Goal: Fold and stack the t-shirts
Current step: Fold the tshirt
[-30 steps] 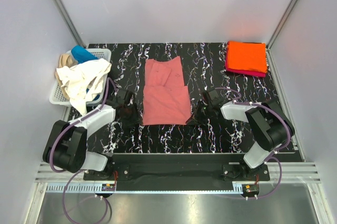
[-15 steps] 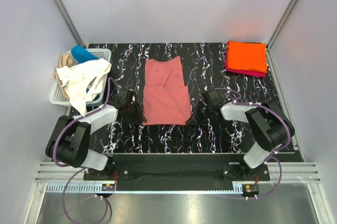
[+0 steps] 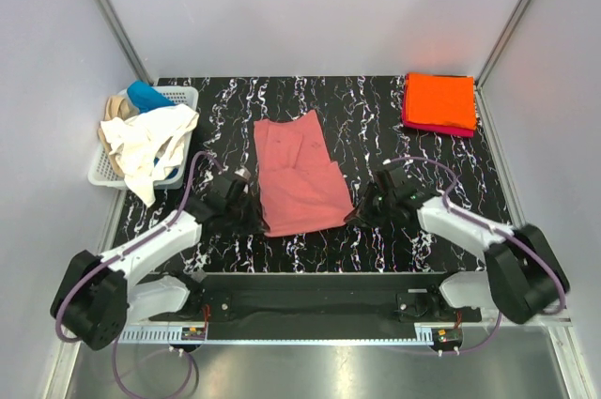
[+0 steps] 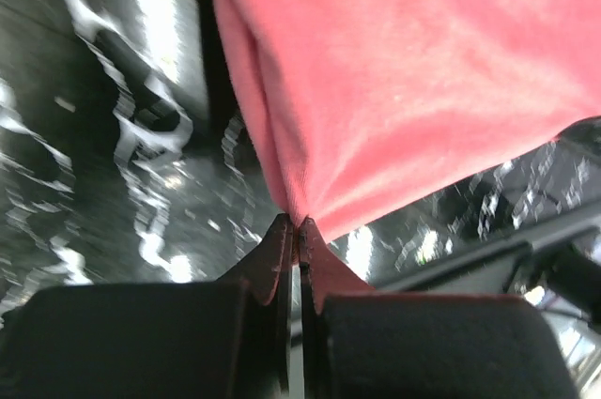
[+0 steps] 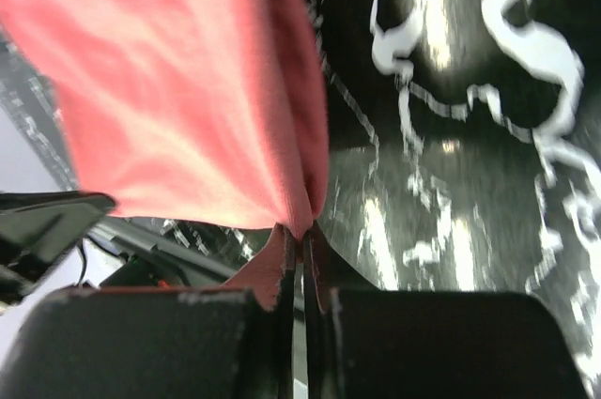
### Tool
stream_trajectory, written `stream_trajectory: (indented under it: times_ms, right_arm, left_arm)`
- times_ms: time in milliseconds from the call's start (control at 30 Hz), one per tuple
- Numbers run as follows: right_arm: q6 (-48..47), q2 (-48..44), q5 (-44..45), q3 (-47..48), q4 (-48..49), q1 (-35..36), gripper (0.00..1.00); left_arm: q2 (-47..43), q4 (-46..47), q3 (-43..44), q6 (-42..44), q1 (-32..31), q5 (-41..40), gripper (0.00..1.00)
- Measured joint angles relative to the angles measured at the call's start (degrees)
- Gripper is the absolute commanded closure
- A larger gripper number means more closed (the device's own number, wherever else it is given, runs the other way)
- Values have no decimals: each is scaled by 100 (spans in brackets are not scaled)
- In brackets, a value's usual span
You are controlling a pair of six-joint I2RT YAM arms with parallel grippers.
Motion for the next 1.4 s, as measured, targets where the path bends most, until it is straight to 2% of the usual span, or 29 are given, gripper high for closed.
stream_trajectory:
  times_ms: [133,300,400,533,633,1000,1400]
  right_arm:
    - [52,-1080,170,-181,-468,31,100]
    - [111,-2068,365,-247,-1023,57,100]
    - [118,-2293,463,-247,-1213,61,100]
    - [55,-2144,509,-216,-1344,68,100]
    - [-153,-1801,608,94,-1513,72,100]
    - [-1163,264,684,2435,-1600,-181,98]
    - [-1766,3176,-350,5565,-1825,-1189,92]
  left_arm:
    - [-391,-258,-22,-278,-522,-103,100]
    - [-968,-472,-22,-579,-868,-197,100]
    - [-1054,-509,-22,-691,-911,-219,100]
    - [-984,-544,0,-704,-916,-254,100]
    - [-656,-710,258,-619,-831,-264,100]
    - [721,-1054,2050,162,531,-127,100]
    - [3718,-1338,5517,765,1617,483,100]
